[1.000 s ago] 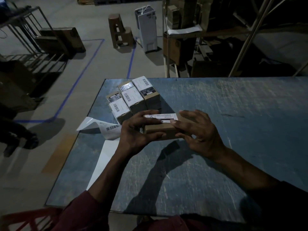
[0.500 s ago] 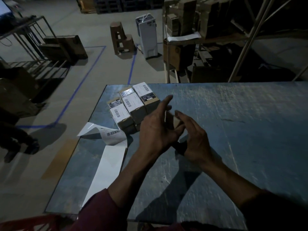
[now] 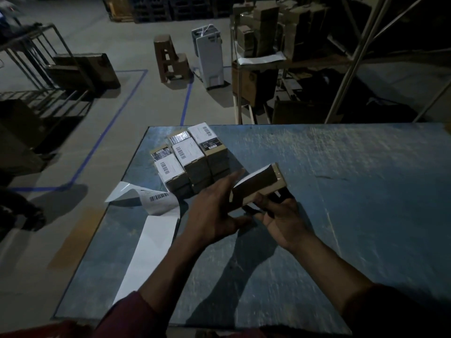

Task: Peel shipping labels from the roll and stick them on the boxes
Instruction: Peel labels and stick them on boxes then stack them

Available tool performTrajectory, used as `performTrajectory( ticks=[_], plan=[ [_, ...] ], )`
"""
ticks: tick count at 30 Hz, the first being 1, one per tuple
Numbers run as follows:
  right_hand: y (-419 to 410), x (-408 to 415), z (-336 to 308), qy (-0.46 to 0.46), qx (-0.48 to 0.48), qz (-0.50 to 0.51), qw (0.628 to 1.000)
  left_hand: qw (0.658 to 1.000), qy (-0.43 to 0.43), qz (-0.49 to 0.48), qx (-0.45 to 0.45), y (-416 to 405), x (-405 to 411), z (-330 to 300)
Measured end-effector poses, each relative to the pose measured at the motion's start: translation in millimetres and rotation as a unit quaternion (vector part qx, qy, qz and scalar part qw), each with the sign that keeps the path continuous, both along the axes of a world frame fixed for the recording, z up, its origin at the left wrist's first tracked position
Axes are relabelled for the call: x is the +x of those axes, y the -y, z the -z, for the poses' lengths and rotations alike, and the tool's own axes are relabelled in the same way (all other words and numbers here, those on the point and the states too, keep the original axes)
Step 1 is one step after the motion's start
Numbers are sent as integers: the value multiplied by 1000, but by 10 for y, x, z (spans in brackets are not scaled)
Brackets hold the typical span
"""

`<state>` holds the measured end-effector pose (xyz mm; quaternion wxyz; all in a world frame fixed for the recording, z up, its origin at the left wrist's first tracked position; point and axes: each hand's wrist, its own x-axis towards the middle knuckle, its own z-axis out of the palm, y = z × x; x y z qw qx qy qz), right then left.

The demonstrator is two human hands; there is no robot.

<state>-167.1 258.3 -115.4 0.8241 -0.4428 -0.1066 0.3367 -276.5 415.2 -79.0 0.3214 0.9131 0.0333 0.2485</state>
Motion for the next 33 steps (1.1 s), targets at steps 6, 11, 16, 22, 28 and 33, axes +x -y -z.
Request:
performTrajectory(
  ticks=[6,11,16,22,28,33],
  plan=[
    [125,79,-5,126,-136,-14,983,999,-26,6,21,-187,-37,-82],
    [282,304,-178,449,-258,-41,855,995,-71,40,52,-380,-110,-245],
    [248,369,-329,592,-247,-62,765,992,-85,60,65,-397,-133,-361],
    [290,378,-348,596,-221,-71,769,990,-93,59,84,-354,-164,-423],
    [332,339,-277,562,-172,-64,806,981,-121,102,114,-433,-153,-402],
    [337,315,-235,523,-127,-37,842,980,-119,108,121,-465,-146,-397]
  ],
)
